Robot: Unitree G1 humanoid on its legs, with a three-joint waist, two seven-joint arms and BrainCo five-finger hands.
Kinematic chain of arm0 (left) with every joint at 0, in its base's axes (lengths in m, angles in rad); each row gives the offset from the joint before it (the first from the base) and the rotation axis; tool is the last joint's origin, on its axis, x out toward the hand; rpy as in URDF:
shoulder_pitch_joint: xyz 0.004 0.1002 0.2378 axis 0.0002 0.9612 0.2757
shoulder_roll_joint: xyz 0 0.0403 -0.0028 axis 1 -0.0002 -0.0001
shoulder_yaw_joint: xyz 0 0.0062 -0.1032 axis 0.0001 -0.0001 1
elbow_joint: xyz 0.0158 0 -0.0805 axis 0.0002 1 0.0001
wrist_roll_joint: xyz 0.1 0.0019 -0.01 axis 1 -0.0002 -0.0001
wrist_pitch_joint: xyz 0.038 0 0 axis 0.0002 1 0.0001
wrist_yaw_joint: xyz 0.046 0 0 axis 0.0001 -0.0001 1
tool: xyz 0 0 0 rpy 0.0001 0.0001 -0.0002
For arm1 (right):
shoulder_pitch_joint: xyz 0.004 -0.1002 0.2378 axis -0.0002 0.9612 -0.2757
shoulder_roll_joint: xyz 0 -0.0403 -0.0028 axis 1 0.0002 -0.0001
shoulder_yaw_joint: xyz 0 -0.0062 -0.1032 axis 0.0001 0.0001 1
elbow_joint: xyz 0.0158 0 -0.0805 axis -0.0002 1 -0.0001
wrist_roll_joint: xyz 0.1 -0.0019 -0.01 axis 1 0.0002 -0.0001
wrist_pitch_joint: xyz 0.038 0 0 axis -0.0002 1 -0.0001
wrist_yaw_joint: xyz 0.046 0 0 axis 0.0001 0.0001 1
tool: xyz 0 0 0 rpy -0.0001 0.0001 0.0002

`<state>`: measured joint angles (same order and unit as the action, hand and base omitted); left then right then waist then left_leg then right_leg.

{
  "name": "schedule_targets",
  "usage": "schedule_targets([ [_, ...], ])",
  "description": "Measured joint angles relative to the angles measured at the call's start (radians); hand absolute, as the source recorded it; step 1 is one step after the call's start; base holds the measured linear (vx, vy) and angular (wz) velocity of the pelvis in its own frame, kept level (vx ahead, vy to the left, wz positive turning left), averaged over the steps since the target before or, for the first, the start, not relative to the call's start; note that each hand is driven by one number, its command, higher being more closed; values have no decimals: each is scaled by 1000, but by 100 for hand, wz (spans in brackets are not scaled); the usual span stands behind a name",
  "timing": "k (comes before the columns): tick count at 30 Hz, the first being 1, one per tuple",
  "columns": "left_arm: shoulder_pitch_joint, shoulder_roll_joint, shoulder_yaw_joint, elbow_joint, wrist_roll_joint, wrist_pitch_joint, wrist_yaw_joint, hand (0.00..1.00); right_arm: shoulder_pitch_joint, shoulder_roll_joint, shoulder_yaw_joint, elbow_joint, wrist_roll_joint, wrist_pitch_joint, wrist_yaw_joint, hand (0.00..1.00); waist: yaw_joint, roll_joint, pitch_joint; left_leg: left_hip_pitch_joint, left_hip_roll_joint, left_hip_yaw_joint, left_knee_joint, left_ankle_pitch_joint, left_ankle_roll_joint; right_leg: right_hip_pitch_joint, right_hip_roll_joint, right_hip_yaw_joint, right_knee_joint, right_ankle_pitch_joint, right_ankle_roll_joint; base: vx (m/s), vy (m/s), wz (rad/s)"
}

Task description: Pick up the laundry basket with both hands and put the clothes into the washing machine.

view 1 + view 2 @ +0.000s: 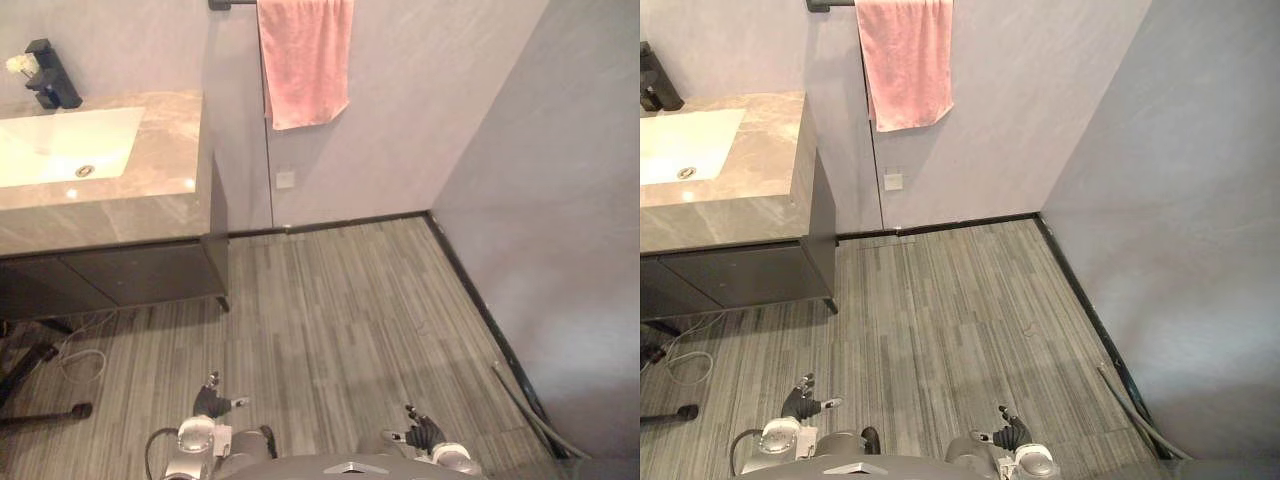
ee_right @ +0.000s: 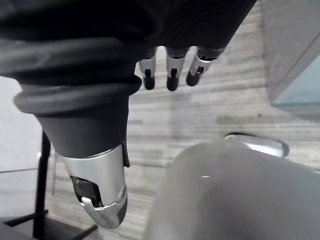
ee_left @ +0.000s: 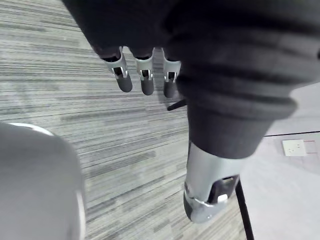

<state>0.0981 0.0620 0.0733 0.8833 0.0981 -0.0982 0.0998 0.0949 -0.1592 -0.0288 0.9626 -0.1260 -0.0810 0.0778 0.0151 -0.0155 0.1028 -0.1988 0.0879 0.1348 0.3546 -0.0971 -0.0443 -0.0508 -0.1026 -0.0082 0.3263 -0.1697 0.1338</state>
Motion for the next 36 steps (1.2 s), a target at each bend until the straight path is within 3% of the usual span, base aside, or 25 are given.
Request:
schedule_targets([
  [1,4,1,4,-1,-14,0,-1,0,-10,0,17,2,0,0,-1,0,6,-5,4,-20,11,-4,13,7,-10,6,10,-12,-35,-18,-15,-167,-256,-6],
  [3,2,0,0,2,-20,0,-1,0,-23,-9,25,8,0,0,-3,0,6,12,20,-32,40,-36,13,31,-28,16,44,-40,-46,-6,-33,-192,-273,27],
  [5,3,3,-9,3,-34,0,-3,0,-28,-12,28,16,0,-2,-15,0,5,18,24,-30,62,-85,-37,94,-58,13,80,-90,-32,-2,-69,-227,-270,58],
  [6,2,6,-18,2,-47,0,-2,0,-33,-9,27,28,0,-3,-22,0,5,8,25,-27,64,-107,-115,147,-81,-2,87,-123,-34,9,-95,-277,-235,68],
  [7,2,7,-28,3,-57,0,-2,0,-33,-3,22,38,0,-3,-24,0,-1,-10,19,-20,73,-91,-148,171,-80,-15,84,-164,-46,18,-114,-324,-260,99],
  [9,-11,8,-37,-7,-58,-2,-5,0,-28,2,-3,42,0,-2,-26,0,-13,-7,36,-47,102,-15,-24,112,-34,-25,66,-230,-53,39,-138,-261,-154,98],
  [10,-2,1,-39,-8,-59,-2,-6,0,-18,2,-35,47,2,-3,-32,0,-22,-8,39,-34,104,6,105,36,-25,-32,50,-259,-72,60,-150,-265,-37,70],
  [12,13,-6,-45,-10,-75,-4,-10,0,-18,2,-58,48,1,-2,-37,0,-24,8,36,22,104,9,214,-71,-43,-41,39,-269,-100,95,-147,-267,38,44],
  [14,28,-6,-46,-10,-77,-6,-20,0,-14,7,-95,50,1,-2,-37,0,-25,18,32,113,104,11,217,-139,-60,-48,37,-262,-138,141,-135,-278,134,16],
  [16,38,-6,-45,-9,-77,-12,-20,0,-11,14,-113,56,4,-2,-37,0,-29,33,25,174,95,24,99,-201,-90,-65,42,-251,-167,179,-107,-253,160,-9],
  [17,40,-5,-43,-9,-78,-12,-20,0,-10,17,-121,56,6,-2,-38,0,-30,34,23,188,92,38,55,-235,-85,-73,42,-243,-175,189,-100,-233,161,-26],
  [18,44,-1,-37,-7,-84,-12,-20,0,-6,33,-141,56,12,-2,-41,0,-32,15,21,195,60,64,-17,-245,-64,-87,32,-218,-204,211,-86,-195,117,-27],
  [19,44,11,-37,-6,-87,-12,-19,0,11,48,-141,53,28,-2,-42,0,-40,-7,9,196,36,75,-63,-218,-45,-89,21,-204,-236,217,-81,-254,172,-25],
  [25,33,27,-44,40,-82,-31,-22,0,40,55,-129,45,62,0,-43,0,-67,-21,3,172,-31,122,-62,-192,-13,-113,-21,-145,-286,257,-52,-119,114,-18],
  [26,30,30,-43,45,-82,-31,-24,0,39,55,-128,45,62,0,-43,0,-69,-19,2,166,-31,131,-68,-182,-2,-113,-20,-149,-302,243,-33,-53,34,-26],
  [27,32,30,-35,52,-82,-30,-28,0,35,43,-120,47,61,0,-42,0,-70,8,0,169,-13,150,-122,-143,23,-114,-12,-172,-324,204,-11,-19,-4,-26],
  [28,32,27,-33,51,-83,-30,-29,0,27,30,-115,47,62,0,-40,0,-68,14,0,172,-2,162,-145,-129,19,-125,-7,-184,-305,217,-43,54,13,-42],
  [29,39,40,-16,52,-94,-30,-37,0,23,34,-105,49,61,1,-37,0,-65,-3,0,202,5,173,-173,-118,7,-96,11,-189,-269,252,-91,104,16,-33],
  [30,45,56,-3,50,-105,-30,-42,0,33,43,-97,52,61,1,-37,0,-64,-13,-3,210,-6,177,-178,-116,4,-64,10,-182,-286,294,-88,162,-11,-55],
  [31,50,54,23,49,-129,-30,-41,0,42,49,-89,72,59,5,-35,0,-41,-32,-14,220,-8,203,-182,-123,-7,-28,13,-161,-355,320,-67,95,-60,-54],
  [36,35,25,44,30,-167,-45,-41,0,32,28,-74,73,60,2,-36,0,-42,-15,-25,241,-1,225,-200,-118,-15,-17,35,-136,-406,342,-71,30,-34,-21],
])
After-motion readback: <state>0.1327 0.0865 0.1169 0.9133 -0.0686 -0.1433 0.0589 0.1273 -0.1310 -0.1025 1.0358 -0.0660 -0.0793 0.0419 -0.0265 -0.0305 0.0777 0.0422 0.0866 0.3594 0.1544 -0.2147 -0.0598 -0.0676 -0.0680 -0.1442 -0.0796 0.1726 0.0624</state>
